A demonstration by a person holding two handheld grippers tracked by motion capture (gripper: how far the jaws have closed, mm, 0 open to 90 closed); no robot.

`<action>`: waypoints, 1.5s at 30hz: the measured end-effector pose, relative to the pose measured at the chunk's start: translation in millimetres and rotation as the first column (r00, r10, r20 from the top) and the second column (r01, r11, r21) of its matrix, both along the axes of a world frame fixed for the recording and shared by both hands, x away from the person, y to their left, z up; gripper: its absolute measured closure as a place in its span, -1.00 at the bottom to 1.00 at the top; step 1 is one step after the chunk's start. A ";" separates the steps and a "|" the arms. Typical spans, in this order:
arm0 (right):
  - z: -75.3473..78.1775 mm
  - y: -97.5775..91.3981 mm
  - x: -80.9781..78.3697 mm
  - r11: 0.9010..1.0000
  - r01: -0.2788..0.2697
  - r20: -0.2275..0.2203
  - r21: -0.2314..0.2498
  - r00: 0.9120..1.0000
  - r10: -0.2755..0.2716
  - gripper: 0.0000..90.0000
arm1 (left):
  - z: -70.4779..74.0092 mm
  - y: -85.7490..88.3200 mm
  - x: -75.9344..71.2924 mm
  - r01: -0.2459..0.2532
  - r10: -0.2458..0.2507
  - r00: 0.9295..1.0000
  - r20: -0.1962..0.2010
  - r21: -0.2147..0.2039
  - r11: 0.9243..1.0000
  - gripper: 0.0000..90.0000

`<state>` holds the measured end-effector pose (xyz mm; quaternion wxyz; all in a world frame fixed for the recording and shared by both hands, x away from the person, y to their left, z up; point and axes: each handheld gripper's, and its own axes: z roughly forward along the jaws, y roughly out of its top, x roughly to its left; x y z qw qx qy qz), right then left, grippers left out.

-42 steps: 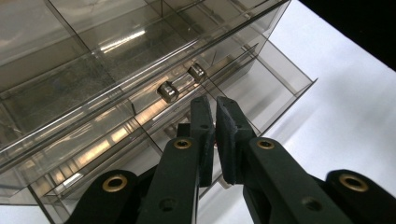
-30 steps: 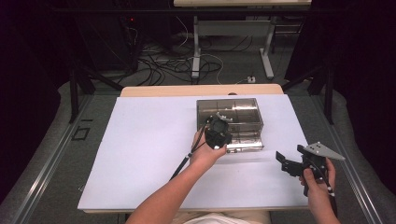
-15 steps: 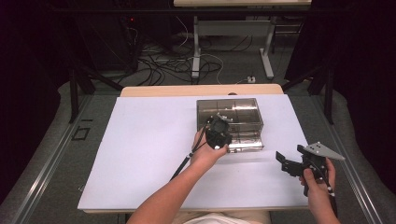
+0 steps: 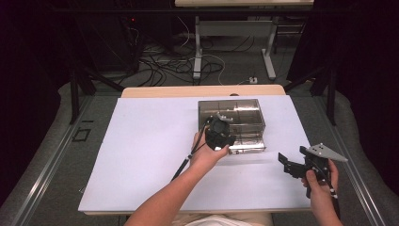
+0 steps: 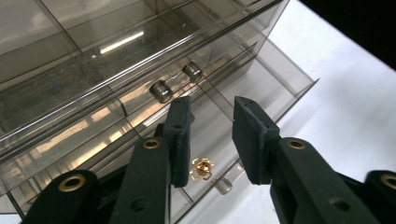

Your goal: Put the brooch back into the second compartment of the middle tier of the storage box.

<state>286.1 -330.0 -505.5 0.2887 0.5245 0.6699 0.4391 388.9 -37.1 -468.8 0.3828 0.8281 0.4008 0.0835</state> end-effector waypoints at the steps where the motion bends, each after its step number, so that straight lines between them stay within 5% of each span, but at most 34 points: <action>1: 0.0 0.0 0.0 1.000 0.000 0.001 0.000 1.000 0.000 -0.74 | 1.0 0.1 -1.1 -0.001 0.001 1.000 0.000 -0.008 1.000 0.47; 18: -0.4 0.7 0.1 1.000 -0.001 0.004 0.004 1.000 0.001 -0.73 | 12.9 11.9 -13.3 0.041 -0.037 0.997 0.061 -0.067 0.997 0.14; 19: -0.5 0.7 0.2 1.000 -0.001 0.004 0.004 1.000 0.001 -0.73 | 13.4 14.2 -14.2 0.044 -0.038 0.995 0.087 -0.069 0.997 0.11; 24: -0.4 0.7 -0.2 1.000 0.002 0.003 0.004 1.000 -0.002 -0.73 | 15.7 20.1 -15.7 0.037 -0.026 0.992 0.127 -0.084 0.996 -0.05; 45: -0.7 1.2 -0.5 1.000 0.003 0.000 0.005 1.000 -0.003 -0.73 | 42.1 57.9 -27.6 0.011 0.017 0.981 0.192 -0.142 0.990 -0.41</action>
